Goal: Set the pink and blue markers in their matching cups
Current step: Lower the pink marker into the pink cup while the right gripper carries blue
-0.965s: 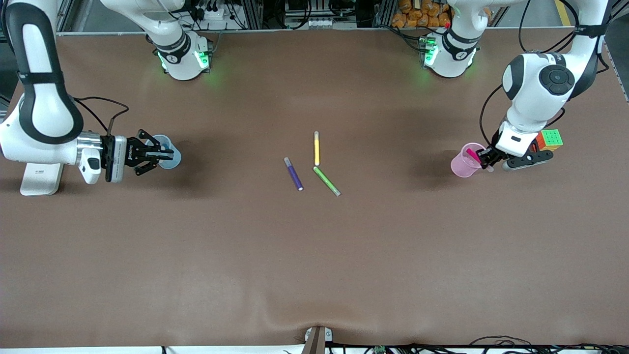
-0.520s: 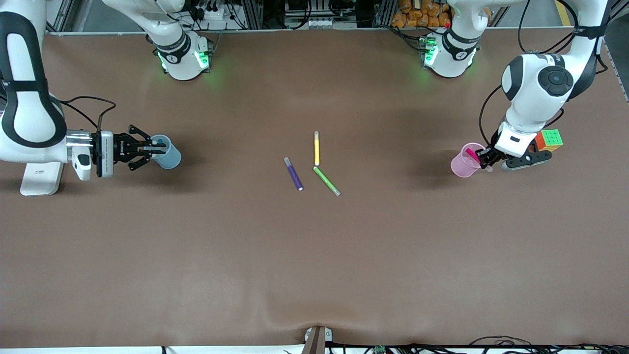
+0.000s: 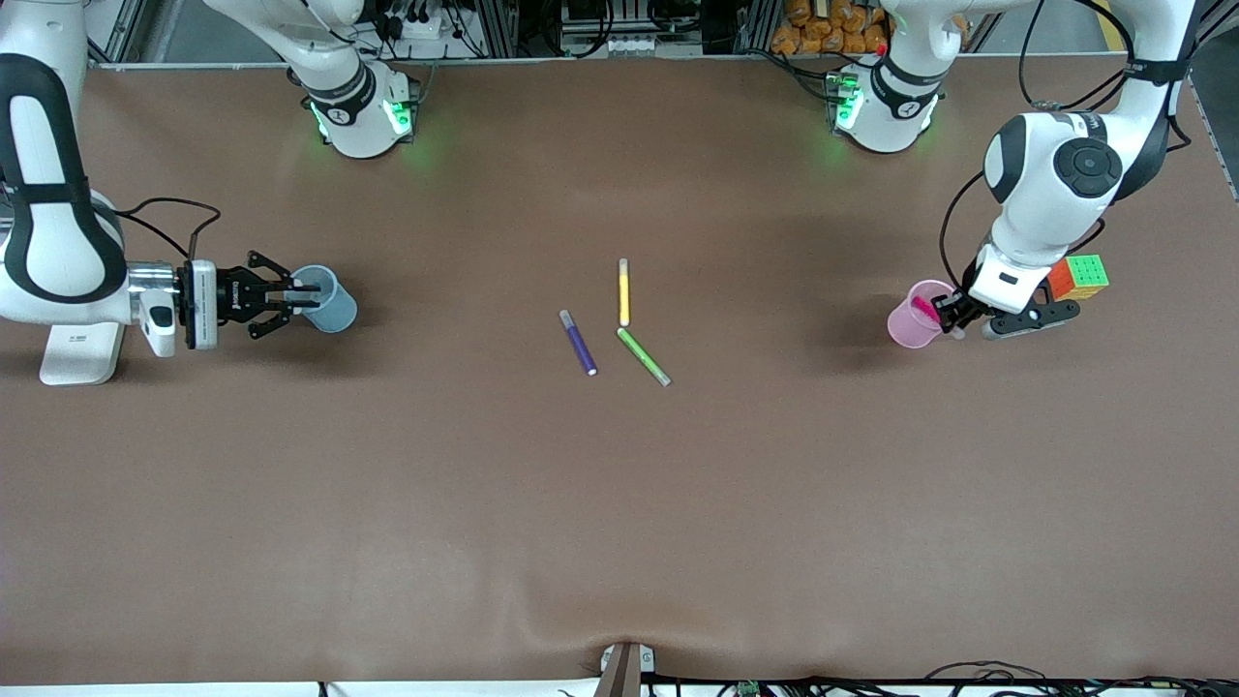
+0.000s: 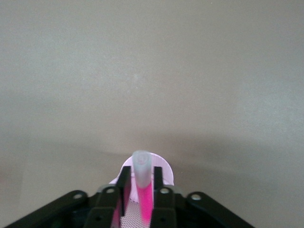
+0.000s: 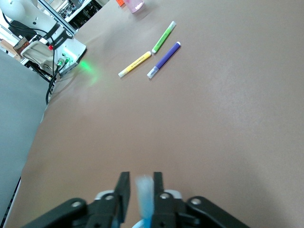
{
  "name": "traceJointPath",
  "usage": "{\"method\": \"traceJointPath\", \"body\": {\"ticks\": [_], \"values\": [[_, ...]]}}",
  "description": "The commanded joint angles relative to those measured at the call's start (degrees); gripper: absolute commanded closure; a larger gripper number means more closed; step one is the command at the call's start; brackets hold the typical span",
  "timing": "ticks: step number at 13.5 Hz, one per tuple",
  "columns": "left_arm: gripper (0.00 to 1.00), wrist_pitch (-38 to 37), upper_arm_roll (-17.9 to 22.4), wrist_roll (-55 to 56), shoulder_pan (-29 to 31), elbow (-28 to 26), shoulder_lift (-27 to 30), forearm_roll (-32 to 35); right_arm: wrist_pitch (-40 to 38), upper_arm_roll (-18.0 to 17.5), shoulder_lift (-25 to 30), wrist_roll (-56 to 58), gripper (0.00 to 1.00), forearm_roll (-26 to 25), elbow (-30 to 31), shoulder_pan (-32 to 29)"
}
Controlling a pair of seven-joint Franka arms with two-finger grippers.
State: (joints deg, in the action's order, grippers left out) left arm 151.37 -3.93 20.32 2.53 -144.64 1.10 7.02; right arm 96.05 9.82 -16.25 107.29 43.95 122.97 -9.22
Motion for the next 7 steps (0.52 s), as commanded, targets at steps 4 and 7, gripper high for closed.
{"method": "traceJointPath", "body": {"ticks": [4, 7], "values": [[0.00, -5.97, -0.29, -0.80, 0.28, 4.87, 0.30, 1.33, -4.55, -0.77, 0.16, -5.74, 0.00, 0.96, -2.81, -2.21], [0.00, -18.00, -0.90, -1.86, 0.11, 11.98, 1.36, 1.24, -12.44, -0.77, 0.42, -18.82, 0.00, -2.98, -10.87, -2.12]]}}
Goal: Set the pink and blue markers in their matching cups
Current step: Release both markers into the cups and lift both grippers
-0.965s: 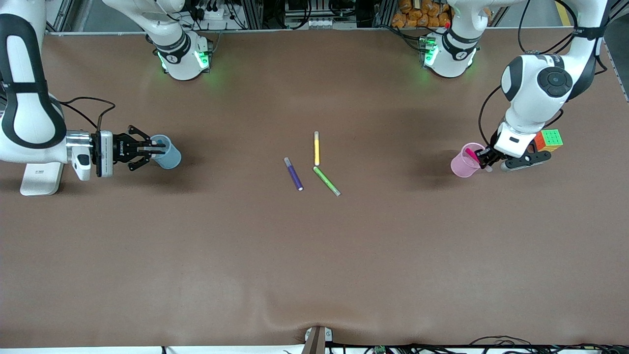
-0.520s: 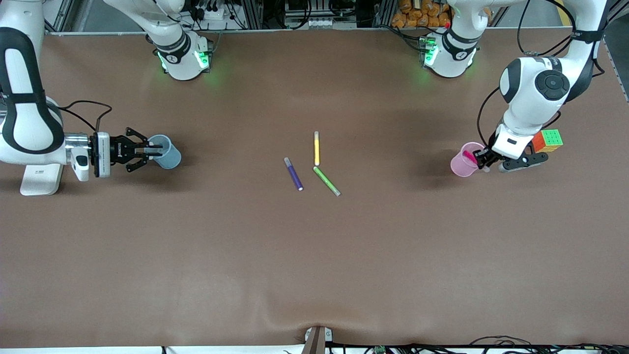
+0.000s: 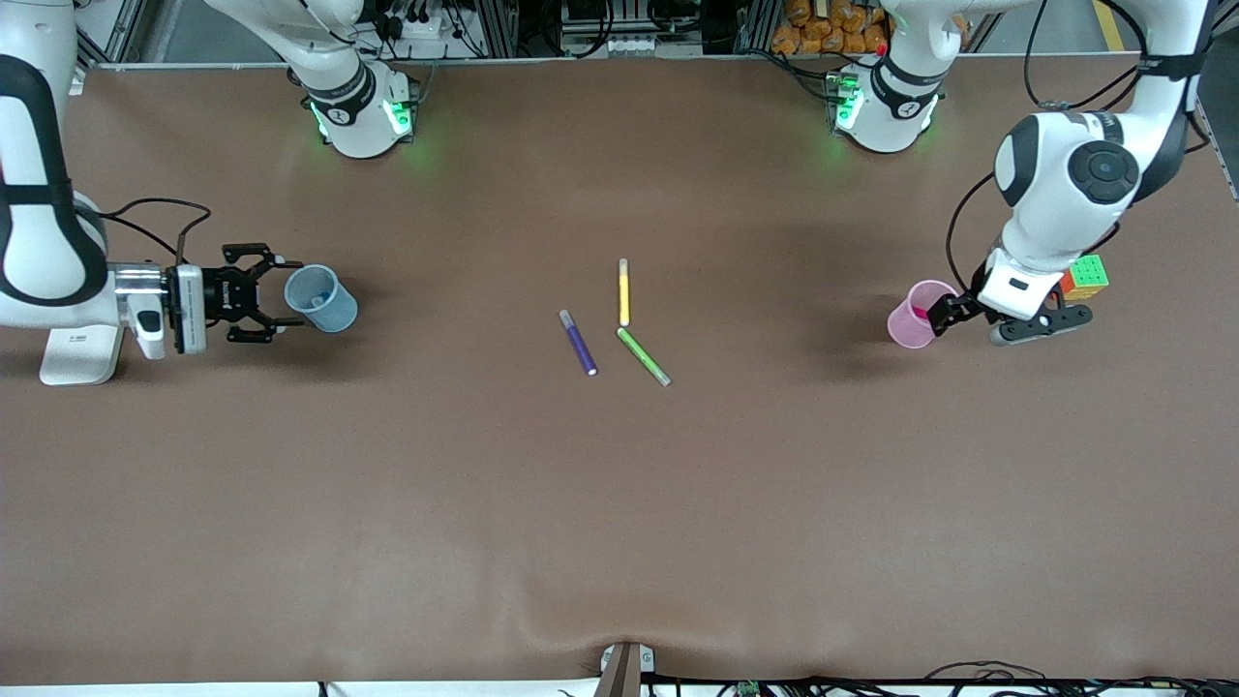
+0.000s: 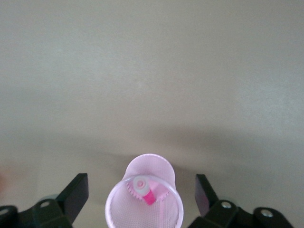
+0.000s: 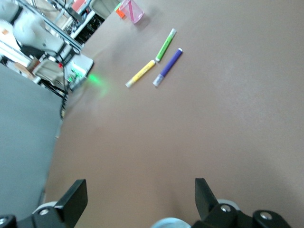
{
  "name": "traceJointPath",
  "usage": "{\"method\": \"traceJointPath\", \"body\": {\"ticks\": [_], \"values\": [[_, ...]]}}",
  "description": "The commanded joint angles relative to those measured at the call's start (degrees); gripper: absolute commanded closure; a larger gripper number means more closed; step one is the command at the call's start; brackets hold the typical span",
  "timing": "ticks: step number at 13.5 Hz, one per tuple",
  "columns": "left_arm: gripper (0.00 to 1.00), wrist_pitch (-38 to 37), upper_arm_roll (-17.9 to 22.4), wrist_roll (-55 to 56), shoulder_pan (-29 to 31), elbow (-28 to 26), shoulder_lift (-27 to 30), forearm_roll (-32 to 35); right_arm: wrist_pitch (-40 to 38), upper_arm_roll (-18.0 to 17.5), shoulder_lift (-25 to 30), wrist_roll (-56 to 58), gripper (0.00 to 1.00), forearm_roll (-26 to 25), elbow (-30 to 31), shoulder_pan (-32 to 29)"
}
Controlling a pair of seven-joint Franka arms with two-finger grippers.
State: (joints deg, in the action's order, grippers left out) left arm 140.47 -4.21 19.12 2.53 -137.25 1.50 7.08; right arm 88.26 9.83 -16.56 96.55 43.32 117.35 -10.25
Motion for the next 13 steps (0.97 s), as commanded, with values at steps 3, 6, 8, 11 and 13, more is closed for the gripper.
{"method": "traceJointPath", "body": {"ticks": [3, 6, 8, 11, 13], "values": [[0.00, -17.30, -2.12, -0.75, 0.20, 11.63, 1.05, 1.19, -9.32, -1.04, 0.92, -21.37, 0.00, -6.04, -15.02, -0.47], [0.00, -26.01, -2.30, -5.30, 0.28, 17.35, 2.02, 0.22, -9.86, -1.12, 0.91, -29.91, 0.00, -6.49, -22.32, -0.21], [0.00, -31.36, -2.38, -6.98, 0.37, 21.74, 2.72, -0.48, -10.03, -1.30, 0.91, -43.73, 0.00, -9.72, -29.42, 0.49], [0.00, -42.35, -2.39, -13.03, 0.20, 30.87, 2.55, -0.57, -9.77, -1.21, 0.83, -66.77, 0.00, -17.88, -37.87, 4.26], [0.00, -46.31, -2.12, -15.25, 0.55, 34.40, 2.63, -3.54, -9.86, -1.30, 0.74, -82.86, 0.00, -26.14, -41.57, 6.73]]}}
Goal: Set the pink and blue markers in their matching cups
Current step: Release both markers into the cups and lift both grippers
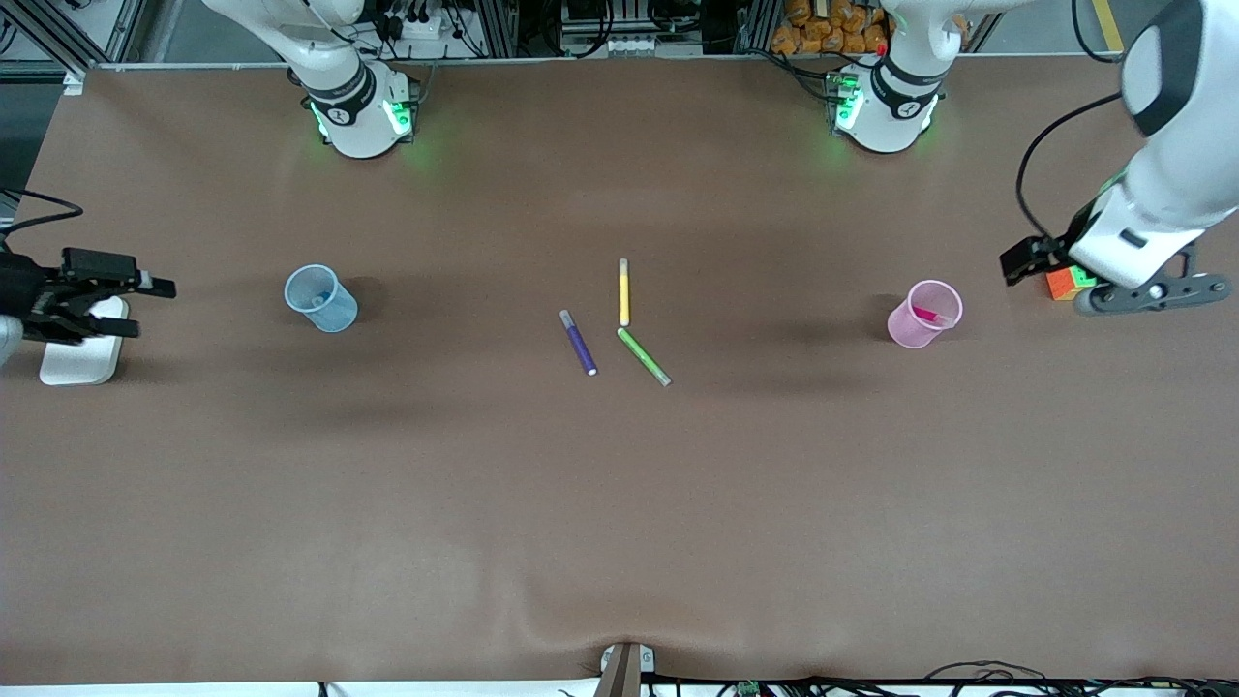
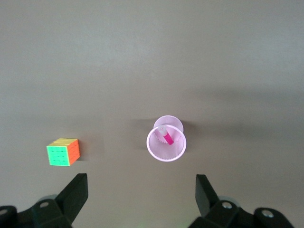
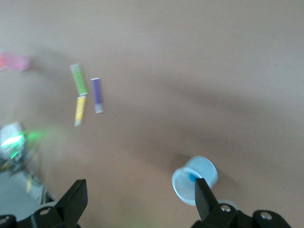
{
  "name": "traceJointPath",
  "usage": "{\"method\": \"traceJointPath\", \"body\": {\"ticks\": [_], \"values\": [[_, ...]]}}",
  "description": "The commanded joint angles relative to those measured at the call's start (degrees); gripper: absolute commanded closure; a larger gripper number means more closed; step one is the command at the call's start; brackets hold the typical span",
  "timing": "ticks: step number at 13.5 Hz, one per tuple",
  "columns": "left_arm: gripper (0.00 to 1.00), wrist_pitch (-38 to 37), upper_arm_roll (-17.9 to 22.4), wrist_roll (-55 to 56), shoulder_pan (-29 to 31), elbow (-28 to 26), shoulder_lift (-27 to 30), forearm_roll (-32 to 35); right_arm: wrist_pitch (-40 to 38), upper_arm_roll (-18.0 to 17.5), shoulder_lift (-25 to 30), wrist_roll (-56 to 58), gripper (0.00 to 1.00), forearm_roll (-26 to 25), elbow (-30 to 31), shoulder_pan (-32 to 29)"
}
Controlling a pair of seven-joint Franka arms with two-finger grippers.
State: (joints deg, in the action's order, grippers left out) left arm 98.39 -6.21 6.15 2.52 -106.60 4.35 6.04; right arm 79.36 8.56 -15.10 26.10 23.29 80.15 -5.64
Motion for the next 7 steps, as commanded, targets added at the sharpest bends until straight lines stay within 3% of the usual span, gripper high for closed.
{"method": "traceJointPath", "body": {"ticks": [1, 5, 7], "values": [[0.00, -5.83, 0.14, -2.29, 0.56, 4.90, -0.22, -4.79, -0.96, 0.05, -0.72, -17.69, 0.00, -9.28, -5.34, 3.17], [0.00, -11.46, 0.32, -2.55, 0.56, 9.73, -0.31, -5.96, -1.31, 0.31, 0.59, -24.34, 0.00, -20.97, -8.51, 8.17], [0.00, -11.91, 0.41, -2.29, 0.65, 12.28, -0.66, -5.87, -1.66, -0.04, 2.43, -21.20, 0.00, -22.42, -8.43, 7.58]]}}
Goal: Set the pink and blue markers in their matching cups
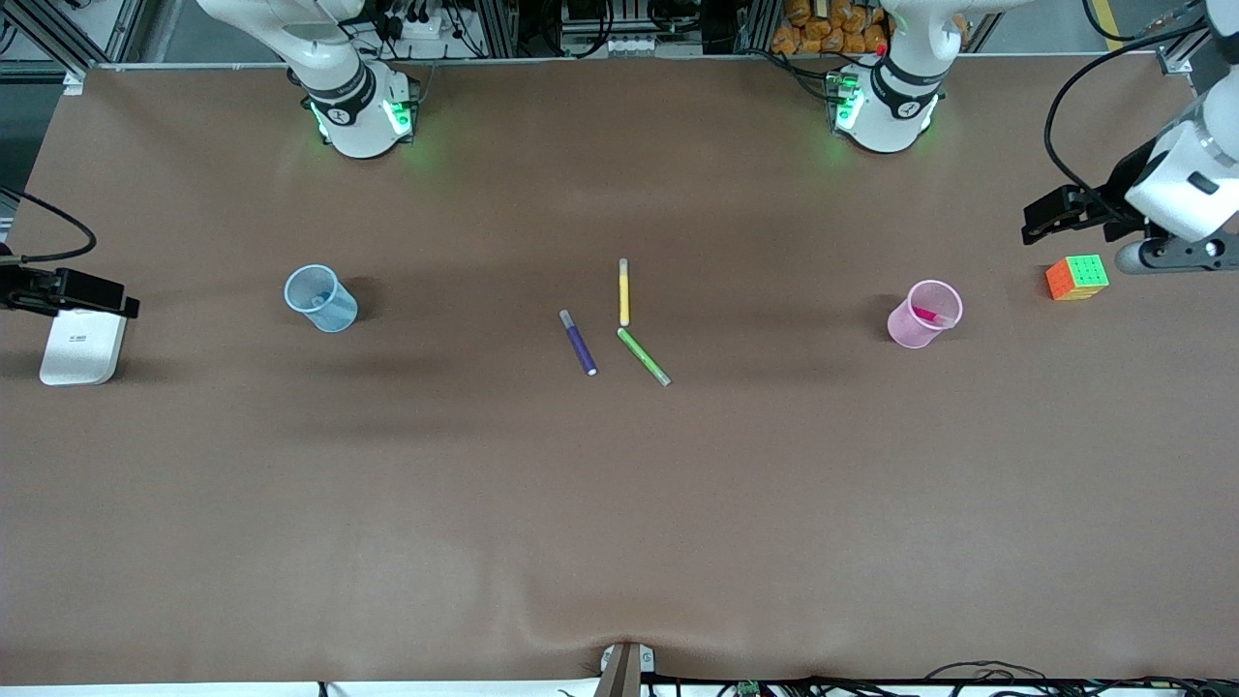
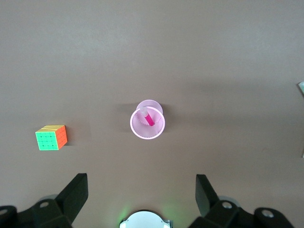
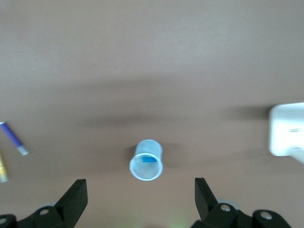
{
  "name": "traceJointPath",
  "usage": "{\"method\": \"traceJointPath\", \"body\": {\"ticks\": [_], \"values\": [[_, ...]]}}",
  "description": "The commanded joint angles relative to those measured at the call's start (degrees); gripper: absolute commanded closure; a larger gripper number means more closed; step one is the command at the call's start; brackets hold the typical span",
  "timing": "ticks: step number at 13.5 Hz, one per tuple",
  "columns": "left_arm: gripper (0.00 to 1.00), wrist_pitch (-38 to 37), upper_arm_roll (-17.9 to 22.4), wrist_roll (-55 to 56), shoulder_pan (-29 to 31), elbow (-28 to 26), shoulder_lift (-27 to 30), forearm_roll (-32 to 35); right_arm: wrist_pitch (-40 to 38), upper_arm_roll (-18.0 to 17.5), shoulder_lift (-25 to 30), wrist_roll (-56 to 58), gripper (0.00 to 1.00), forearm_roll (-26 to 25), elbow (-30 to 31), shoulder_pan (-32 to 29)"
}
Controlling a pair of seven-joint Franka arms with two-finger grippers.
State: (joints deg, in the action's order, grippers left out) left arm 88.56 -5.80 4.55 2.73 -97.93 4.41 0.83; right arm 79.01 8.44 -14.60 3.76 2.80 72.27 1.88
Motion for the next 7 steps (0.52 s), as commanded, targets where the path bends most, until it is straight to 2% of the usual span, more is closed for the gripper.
{"method": "traceJointPath", "body": {"ticks": [1, 5, 7], "values": [[0.00, -2.69, 0.09, -0.68, 0.44, 5.10, -0.90, -0.22, -1.92, 0.17, 2.64, 4.82, 0.00, -1.75, -0.12, 0.23], [0.00, -3.57, -0.61, 0.37, 0.26, 5.65, 0.15, -0.65, -2.37, 0.26, 3.09, 3.80, 0.00, -2.81, -0.73, 0.94], [0.00, -3.57, -0.35, 0.20, 0.35, 5.65, 2.26, -0.92, -1.93, 0.08, 6.24, 3.62, 0.00, -2.80, 0.92, 1.02]]}}
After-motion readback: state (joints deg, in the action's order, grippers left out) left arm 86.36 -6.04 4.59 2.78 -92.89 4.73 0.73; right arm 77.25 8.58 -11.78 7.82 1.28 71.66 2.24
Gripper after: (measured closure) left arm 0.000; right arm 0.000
